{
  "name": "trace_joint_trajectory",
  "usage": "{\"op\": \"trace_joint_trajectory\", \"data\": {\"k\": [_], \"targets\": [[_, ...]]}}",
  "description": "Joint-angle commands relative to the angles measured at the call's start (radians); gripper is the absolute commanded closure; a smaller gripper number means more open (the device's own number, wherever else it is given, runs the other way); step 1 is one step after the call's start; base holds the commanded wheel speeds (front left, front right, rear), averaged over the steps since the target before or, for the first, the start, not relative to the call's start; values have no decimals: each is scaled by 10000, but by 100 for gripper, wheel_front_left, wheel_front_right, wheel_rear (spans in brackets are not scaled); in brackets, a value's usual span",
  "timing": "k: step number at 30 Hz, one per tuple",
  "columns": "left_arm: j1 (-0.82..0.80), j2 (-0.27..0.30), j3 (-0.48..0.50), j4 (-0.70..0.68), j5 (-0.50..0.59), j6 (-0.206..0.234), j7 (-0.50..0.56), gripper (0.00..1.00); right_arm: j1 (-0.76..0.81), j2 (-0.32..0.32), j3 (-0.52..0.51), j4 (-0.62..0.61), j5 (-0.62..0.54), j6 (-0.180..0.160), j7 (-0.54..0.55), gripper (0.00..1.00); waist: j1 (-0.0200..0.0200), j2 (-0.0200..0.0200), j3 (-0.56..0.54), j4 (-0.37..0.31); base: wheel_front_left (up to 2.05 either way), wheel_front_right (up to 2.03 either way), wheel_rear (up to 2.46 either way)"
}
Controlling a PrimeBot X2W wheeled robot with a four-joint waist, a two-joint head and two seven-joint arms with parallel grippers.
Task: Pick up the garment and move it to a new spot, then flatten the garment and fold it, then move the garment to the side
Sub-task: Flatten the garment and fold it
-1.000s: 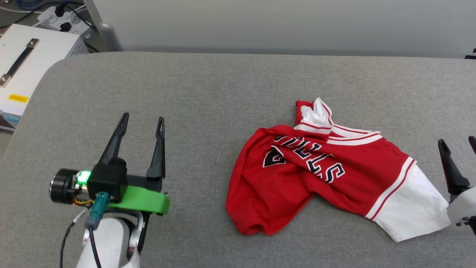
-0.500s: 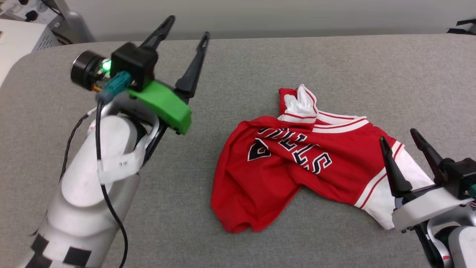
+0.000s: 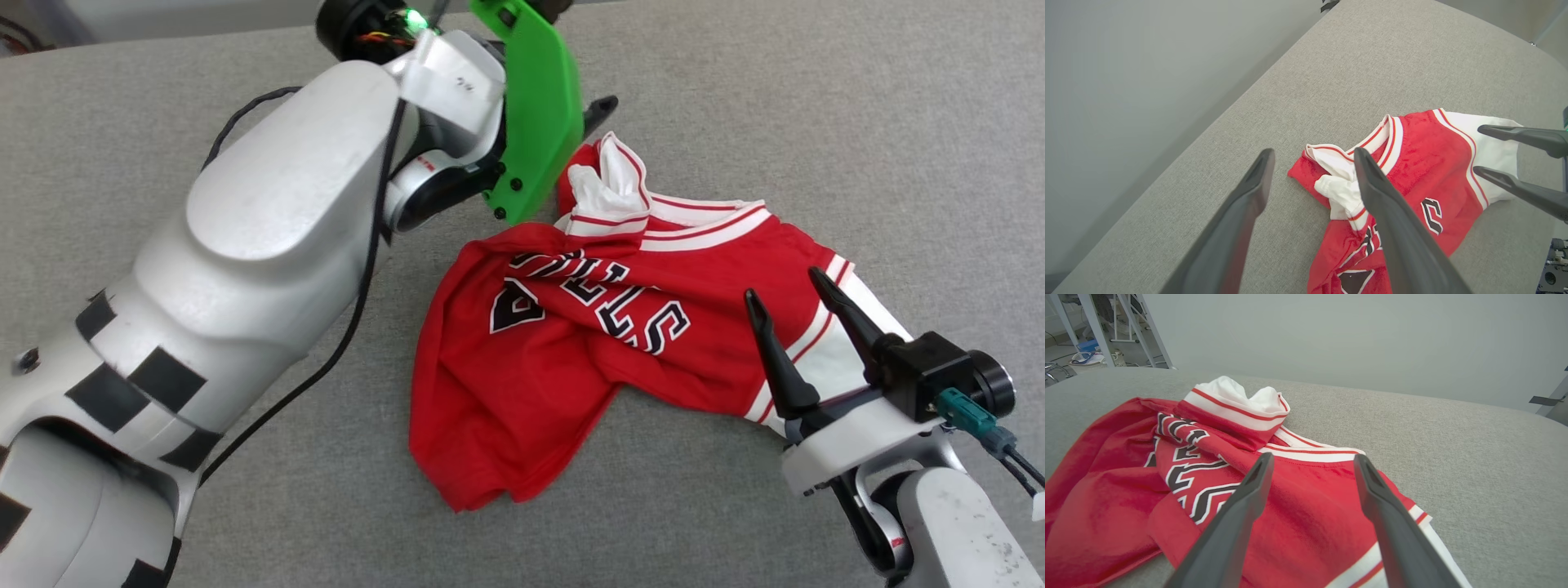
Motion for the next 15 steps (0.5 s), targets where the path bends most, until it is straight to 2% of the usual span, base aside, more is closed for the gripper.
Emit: {"op": "trace_joint_trajectory", "data": {"k": [1, 8, 11, 15], "targets": [[-324, -118, -296, 172, -213, -28, 175, 0, -245, 64, 98, 101, -95, -6, -121, 0, -1, 0, 481, -447, 0, 0, 0], [-1207, -369, -2231, 1372, -609, -28, 516, 0, -994, 340, 653, 577, -134, -6, -543, 0, -1, 0, 1200, -1080, 0, 0, 0], [-1391, -351, -2962, 1837, -380, -28, 518, 0, -1223, 478, 799, 737, -112, -6, -690, 0, -1, 0, 1499, -1287, 0, 0, 0], [-1091, -223, -3252, 2188, -431, -28, 812, 0, -1458, 595, 917, 900, -108, -6, -842, 0, -1, 0, 1813, -1451, 0, 0, 0]]}}
